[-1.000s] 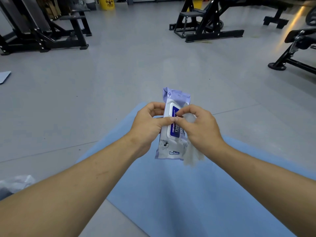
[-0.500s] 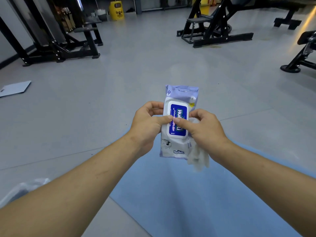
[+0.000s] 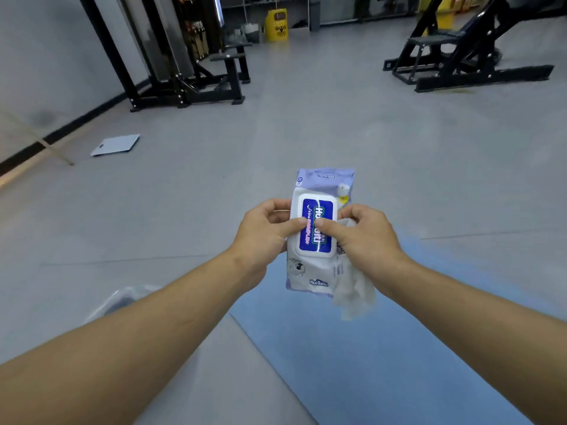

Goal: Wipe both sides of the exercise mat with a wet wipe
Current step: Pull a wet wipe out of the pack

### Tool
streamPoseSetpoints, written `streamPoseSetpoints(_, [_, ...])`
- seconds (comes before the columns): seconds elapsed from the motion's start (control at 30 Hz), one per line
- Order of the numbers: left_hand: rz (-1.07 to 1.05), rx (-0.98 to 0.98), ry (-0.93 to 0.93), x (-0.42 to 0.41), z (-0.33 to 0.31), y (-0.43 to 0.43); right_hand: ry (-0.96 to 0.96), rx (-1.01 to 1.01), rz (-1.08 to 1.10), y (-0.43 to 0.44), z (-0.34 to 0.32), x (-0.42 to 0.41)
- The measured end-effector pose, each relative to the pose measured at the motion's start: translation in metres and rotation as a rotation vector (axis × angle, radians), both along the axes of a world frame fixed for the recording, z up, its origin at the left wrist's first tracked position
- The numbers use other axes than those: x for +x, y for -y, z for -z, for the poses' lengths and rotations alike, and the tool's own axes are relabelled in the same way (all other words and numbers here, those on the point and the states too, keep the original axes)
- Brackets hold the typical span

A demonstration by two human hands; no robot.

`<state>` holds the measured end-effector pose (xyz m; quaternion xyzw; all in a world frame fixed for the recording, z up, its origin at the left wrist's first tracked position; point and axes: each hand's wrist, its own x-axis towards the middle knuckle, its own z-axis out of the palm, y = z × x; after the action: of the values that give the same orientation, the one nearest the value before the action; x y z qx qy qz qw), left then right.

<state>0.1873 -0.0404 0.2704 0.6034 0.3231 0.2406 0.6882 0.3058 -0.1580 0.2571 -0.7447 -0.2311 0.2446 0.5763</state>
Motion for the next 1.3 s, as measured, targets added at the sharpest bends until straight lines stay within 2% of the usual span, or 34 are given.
streamPoseSetpoints(0.17, [-0.193,-0.064,-0.076,-0.068,0.069,-0.016,-0.003,-0.107,-0.132,-0.044,0.052,-0.054])
streamPoseSetpoints(0.37, [-0.392,-0.129,-0.195,-0.147,0.145,-0.020,-0.139,-0.256,-0.254,-0.076,0.138,-0.124])
streamPoseSetpoints(0.57, [-0.561,-0.184,-0.393,-0.212,0.201,-0.017,-0.296,-0.390,-0.356,-0.087,0.210,-0.193])
streamPoseSetpoints(0.7, [-0.595,-0.200,-0.536,-0.246,0.229,-0.020,-0.347,-0.457,-0.406,-0.087,0.243,-0.226])
streamPoseSetpoints(0.83, [-0.610,-0.214,-0.626,-0.268,0.247,-0.028,-0.397,-0.454,-0.420,-0.087,0.251,-0.238])
streamPoseSetpoints(1.0, [-0.623,-0.052,-0.677,-0.270,0.245,-0.031,-0.462,-0.397,-0.421,-0.094,0.244,-0.234])
streamPoseSetpoints(1.1, [-0.584,-0.066,-0.608,-0.253,0.228,-0.029,-0.496,-0.311,-0.422,-0.100,0.224,-0.223])
streamPoseSetpoints(1.3, [-0.243,-0.061,-0.381,-0.182,0.171,-0.032,-0.490,-0.096,-0.388,-0.123,0.158,-0.164])
